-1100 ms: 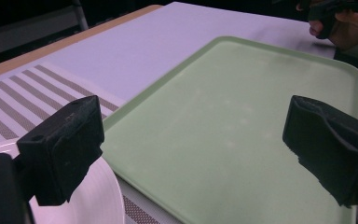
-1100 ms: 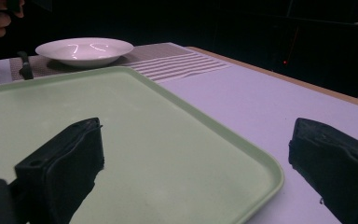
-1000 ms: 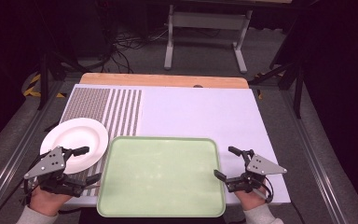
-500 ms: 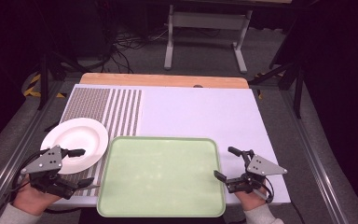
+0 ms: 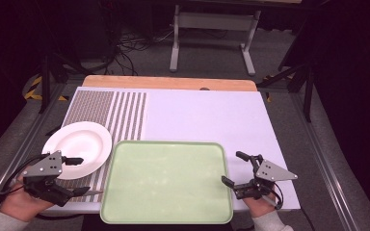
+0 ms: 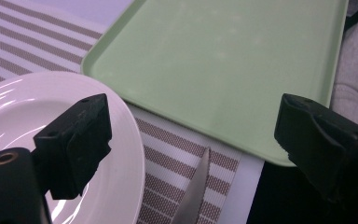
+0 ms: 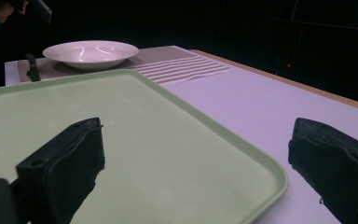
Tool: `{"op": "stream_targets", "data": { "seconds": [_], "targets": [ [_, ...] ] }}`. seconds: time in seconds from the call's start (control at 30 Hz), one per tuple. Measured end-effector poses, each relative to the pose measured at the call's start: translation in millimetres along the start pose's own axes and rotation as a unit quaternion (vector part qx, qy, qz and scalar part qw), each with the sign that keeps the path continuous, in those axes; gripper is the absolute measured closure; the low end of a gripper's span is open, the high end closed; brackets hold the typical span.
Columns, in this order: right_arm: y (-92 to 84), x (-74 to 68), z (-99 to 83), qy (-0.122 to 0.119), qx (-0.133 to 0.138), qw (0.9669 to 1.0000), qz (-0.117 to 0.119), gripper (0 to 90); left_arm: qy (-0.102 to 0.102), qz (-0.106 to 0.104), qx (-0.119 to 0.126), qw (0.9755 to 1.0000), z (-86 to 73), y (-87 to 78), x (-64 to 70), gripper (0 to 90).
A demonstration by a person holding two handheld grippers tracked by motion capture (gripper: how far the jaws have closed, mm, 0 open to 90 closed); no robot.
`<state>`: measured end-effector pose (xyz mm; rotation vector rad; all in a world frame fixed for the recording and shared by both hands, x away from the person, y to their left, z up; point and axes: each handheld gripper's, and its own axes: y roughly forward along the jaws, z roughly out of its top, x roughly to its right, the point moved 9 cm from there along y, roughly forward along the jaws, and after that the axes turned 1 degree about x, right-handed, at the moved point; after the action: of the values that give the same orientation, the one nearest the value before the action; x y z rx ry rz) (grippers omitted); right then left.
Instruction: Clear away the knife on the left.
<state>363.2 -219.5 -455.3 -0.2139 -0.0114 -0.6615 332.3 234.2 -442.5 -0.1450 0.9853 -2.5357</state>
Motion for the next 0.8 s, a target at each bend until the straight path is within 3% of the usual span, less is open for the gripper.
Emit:
{"op": "stream_targets", "data": {
  "seconds": [0.4, 0.8],
  "targets": [
    [0.8, 0.1, -0.5, 0.002, 0.0, 1.0, 0.0, 3.8, 0.0, 0.011, -0.053, 0.9986, -24.1, -8.8, -11.1, 13.9],
    [1.7, 0.3, -1.8, 0.004, -0.003, 1.0, 0.0, 3.8, -0.001, -0.001, -0.1, 0.995, -45.0, -12.3, -17.4, 18.8]
  ]
}}
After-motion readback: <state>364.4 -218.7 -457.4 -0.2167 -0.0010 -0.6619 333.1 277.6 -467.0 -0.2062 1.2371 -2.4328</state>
